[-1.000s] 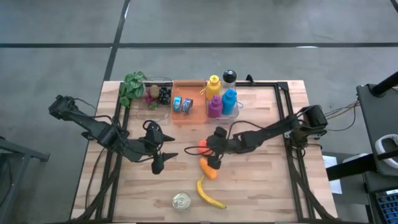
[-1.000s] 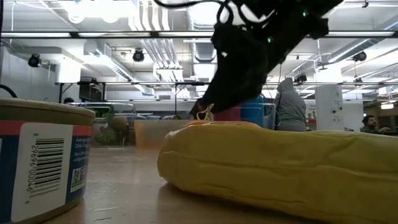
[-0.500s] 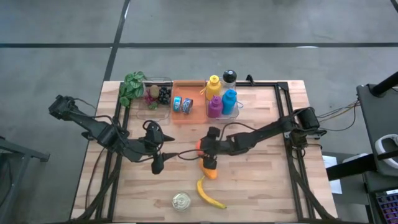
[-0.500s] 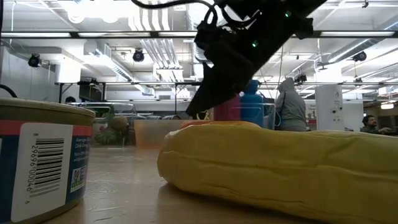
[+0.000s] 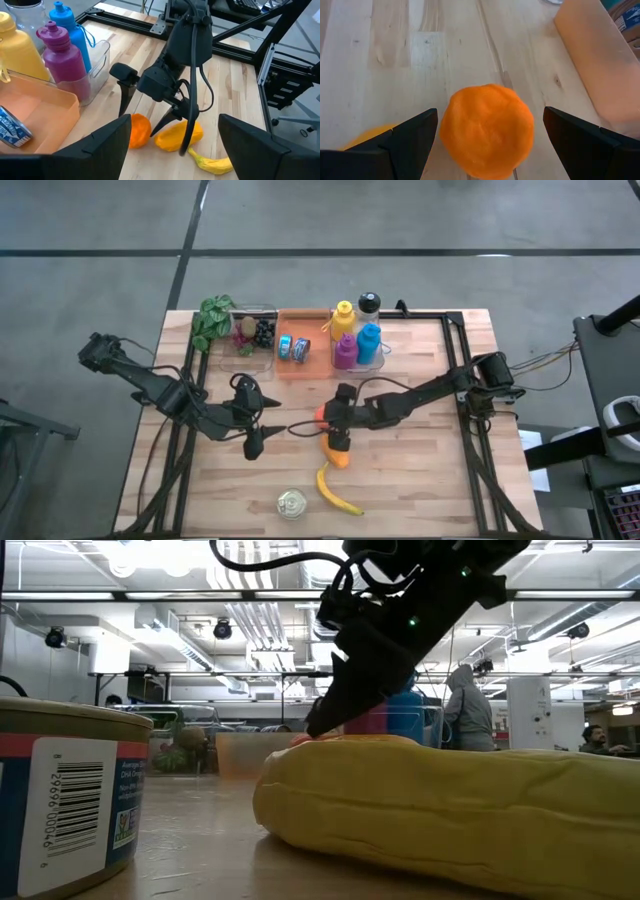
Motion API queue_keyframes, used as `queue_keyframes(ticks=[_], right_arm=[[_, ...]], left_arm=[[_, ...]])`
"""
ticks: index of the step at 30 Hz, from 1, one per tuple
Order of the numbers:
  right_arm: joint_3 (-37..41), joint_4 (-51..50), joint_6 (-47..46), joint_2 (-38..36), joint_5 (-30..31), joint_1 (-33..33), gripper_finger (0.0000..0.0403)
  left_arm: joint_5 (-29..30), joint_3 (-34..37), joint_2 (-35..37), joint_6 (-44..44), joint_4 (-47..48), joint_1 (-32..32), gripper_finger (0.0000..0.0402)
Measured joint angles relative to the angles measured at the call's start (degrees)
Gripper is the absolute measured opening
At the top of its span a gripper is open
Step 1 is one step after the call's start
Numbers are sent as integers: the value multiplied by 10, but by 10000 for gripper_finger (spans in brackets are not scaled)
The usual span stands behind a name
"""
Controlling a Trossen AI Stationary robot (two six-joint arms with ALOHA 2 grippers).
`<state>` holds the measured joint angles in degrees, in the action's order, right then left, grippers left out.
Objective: Pick & Place Food Item
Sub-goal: Put the orange into the left transparent bin
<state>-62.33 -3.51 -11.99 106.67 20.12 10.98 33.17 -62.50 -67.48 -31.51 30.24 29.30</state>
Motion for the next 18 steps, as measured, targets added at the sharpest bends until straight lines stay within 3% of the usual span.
queue_keyframes(ticks=[18], right_arm=[[7,-1,0,0,6,-2,359]], left_arm=[[0,0,0,0,0,0,306]])
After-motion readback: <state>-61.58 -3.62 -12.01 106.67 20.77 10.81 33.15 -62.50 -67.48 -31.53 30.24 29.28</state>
